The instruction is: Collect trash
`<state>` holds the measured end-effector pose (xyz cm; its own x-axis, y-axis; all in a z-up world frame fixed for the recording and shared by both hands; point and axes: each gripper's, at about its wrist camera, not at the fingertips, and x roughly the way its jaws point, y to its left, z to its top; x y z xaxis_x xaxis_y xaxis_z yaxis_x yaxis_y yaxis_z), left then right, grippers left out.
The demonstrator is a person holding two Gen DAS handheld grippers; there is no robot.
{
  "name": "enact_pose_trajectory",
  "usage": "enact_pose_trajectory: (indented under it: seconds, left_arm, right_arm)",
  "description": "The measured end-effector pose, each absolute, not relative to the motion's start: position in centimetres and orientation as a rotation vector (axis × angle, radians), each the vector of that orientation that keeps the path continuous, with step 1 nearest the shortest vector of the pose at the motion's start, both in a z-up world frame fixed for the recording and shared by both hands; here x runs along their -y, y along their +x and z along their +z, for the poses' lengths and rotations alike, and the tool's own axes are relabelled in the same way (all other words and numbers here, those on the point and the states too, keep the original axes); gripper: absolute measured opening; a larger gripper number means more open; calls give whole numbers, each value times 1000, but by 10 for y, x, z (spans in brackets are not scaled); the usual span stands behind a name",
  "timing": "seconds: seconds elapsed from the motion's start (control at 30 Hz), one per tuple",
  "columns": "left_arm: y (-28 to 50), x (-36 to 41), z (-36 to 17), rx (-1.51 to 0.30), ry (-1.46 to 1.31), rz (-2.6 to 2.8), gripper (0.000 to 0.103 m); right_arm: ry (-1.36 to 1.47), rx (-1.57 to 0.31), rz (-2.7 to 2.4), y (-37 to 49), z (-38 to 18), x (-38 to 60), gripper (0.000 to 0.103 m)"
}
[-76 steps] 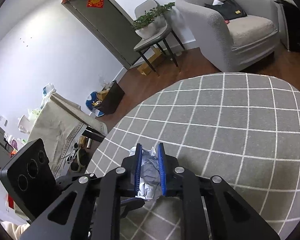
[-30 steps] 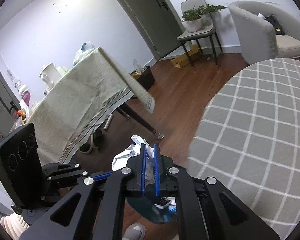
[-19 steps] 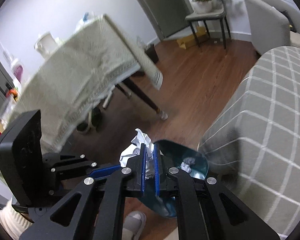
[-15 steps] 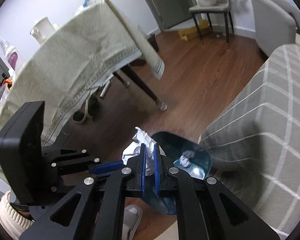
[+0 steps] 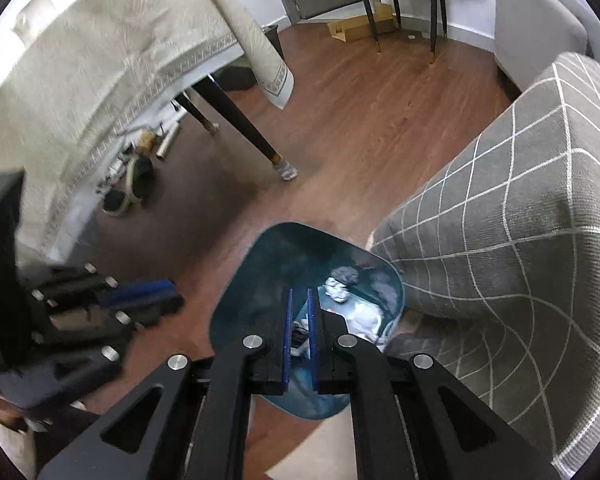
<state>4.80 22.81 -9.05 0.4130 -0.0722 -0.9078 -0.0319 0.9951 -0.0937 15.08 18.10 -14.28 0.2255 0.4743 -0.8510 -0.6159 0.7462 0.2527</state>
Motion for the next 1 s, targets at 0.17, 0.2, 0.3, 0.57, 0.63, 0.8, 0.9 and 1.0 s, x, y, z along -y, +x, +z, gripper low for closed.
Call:
enact_pose_trajectory:
  seconds: [0.17, 0.2, 0.3, 0.57, 0.63, 0.8, 0.9, 1.0]
  left_arm:
    - [36, -239, -53, -1013, -163, -7, 55]
    - [31, -236, -44, -979, -137, 4, 63]
    - [21, -222, -20, -893, -85, 14, 72]
    - [-12, -186, 22, -674, -39, 52, 95]
    - [-22, -180, 27, -631, -16, 66, 96]
    - [-42, -176, 41, -558, -53, 87, 97]
    - [-57, -171, 46, -526, -72, 99, 98]
    - [-64, -162, 42, -509, -46, 115, 99]
  right_arm:
    - [-225, -995, 759, 131, -116, -180, 7]
    - [-231, -970, 751, 127, -110, -178, 7]
    - [-215, -871, 699, 112, -86, -162, 7]
    - [-184, -669, 517, 78, -42, -83, 64]
    - [-175, -642, 477, 71, -37, -62, 68]
    - [-89, -568, 340, 46, -17, 10, 90]
    - [-62, -535, 287, 30, -7, 47, 94]
    - [-81, -535, 244, 15, -5, 76, 97]
